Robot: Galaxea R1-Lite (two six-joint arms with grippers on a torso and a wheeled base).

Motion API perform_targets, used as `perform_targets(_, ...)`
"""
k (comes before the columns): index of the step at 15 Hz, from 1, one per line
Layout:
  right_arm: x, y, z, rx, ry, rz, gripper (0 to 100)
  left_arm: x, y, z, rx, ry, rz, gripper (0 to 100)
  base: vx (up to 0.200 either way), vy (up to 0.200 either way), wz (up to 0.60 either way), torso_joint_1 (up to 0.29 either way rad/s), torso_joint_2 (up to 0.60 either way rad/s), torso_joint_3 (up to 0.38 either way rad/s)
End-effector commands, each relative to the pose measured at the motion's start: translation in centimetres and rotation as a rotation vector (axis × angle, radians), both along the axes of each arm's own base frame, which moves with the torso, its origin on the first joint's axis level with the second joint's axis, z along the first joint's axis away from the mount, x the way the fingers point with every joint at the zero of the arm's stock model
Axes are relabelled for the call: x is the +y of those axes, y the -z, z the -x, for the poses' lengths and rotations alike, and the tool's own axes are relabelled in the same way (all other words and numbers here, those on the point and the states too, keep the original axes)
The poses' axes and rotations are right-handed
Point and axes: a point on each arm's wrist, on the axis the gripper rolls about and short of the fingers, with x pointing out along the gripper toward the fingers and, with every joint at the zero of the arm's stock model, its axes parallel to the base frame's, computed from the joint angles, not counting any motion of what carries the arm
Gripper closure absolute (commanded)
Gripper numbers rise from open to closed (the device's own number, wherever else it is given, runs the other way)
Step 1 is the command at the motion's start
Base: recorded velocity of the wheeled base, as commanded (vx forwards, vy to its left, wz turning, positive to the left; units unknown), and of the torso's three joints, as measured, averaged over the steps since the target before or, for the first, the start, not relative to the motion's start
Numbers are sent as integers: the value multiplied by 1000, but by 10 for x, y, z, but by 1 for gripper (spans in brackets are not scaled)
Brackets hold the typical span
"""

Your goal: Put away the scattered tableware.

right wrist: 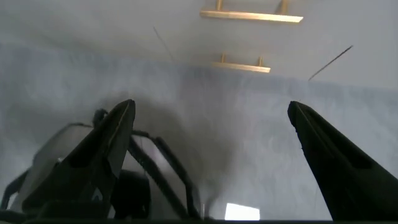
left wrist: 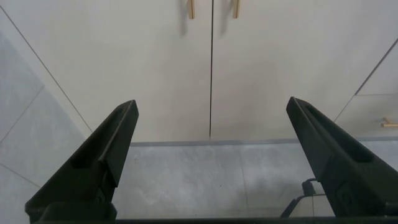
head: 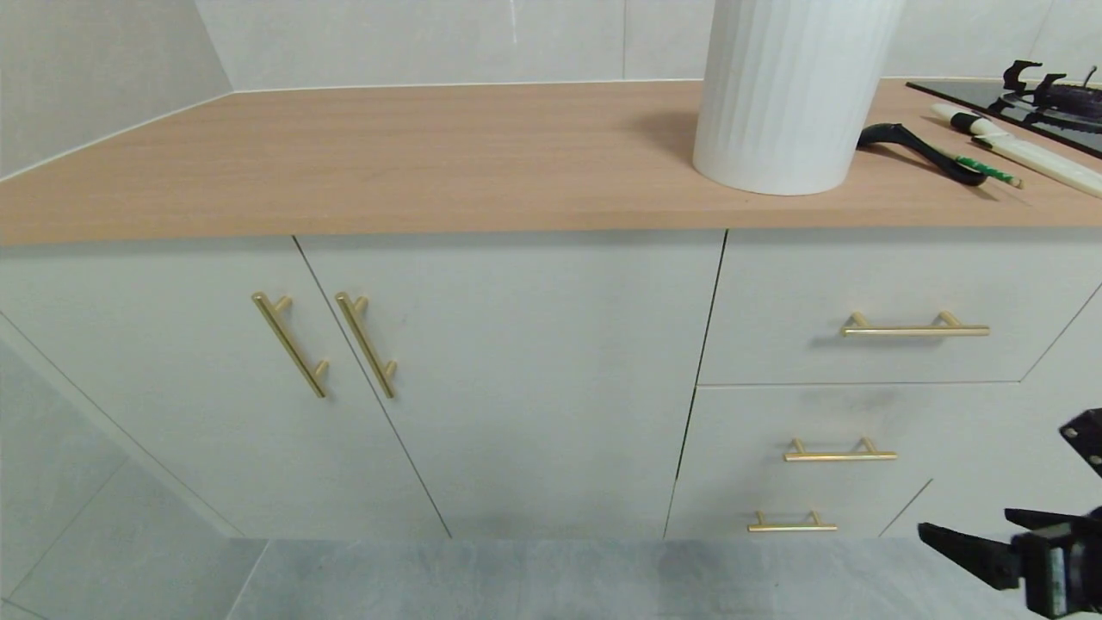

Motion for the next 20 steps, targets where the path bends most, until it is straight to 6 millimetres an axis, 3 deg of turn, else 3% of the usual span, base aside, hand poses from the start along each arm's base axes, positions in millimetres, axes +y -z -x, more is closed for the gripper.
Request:
perform_targets(1,9,49,-74,146,18,28,0,0,0,0,1,0,0,0,0,0,0,0,0,0)
perform_targets(3,6,63,-107,118,46,33,0,0,0,0,2,0,0,0,0,0,0,0,0,0)
perform_targets(5,2,68,-119,111,52,64,0,0,0,0,2,0,0,0,0,0,0,0,0,0)
perform_targets(12,-15,72,-127,78,126,122,0,0,0,0,1,0,0,0,0,0,0,0,0,0)
perform_targets(20,-20,105,-153,-60,234,157,0,0,0,0,1,0,0,0,0,0,0,0,0,0)
